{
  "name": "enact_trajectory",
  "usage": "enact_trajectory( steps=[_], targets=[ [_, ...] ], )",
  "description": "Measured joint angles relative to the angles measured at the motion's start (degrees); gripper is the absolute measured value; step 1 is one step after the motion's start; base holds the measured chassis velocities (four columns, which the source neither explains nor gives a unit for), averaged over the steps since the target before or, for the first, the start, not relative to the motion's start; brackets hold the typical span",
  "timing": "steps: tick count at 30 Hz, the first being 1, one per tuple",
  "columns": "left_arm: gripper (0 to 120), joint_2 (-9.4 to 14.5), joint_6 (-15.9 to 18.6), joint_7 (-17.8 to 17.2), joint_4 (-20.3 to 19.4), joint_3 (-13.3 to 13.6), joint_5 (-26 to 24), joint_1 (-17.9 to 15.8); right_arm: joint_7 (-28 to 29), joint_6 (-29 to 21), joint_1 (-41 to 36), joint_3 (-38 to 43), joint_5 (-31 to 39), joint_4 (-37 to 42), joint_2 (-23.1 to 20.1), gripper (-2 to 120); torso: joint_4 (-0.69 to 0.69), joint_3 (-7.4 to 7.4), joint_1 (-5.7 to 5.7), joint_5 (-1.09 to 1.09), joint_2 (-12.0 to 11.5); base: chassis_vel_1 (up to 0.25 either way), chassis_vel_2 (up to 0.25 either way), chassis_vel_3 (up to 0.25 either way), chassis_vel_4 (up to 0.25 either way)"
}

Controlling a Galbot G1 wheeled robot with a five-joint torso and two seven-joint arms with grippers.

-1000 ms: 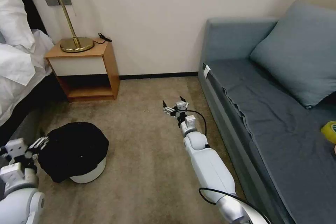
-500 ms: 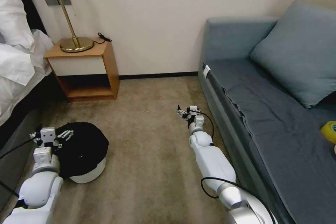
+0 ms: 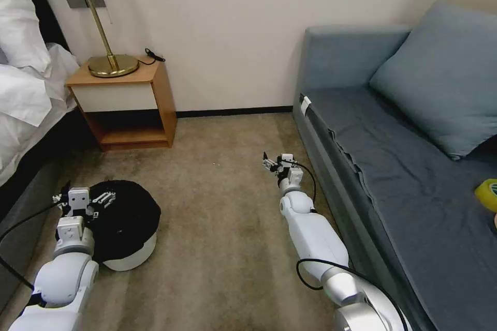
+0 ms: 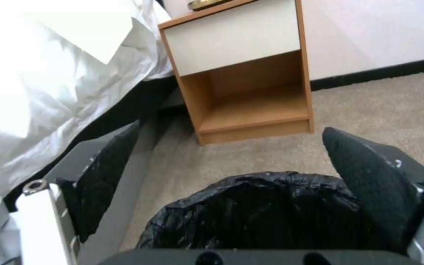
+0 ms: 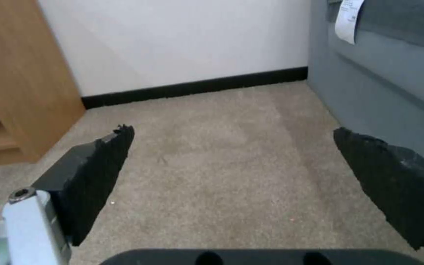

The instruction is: Pick up the trash bin, then pick up the garbage on the floor and place it into the trash bin.

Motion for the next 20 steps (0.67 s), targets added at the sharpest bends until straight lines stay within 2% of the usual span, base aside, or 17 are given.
enact_trajectory(
  steps=[20],
  targets=[
    [100,-0.06,0.0,-0.07,-0.03,-0.1,-0.11,0.03,-0.01,-0.02,-0.07,-0.07,-0.1,0.14,0.0,100,0.0,0.0,0.0,0.0,0.0,0.0,0.0,0.0,0.0]
  ],
)
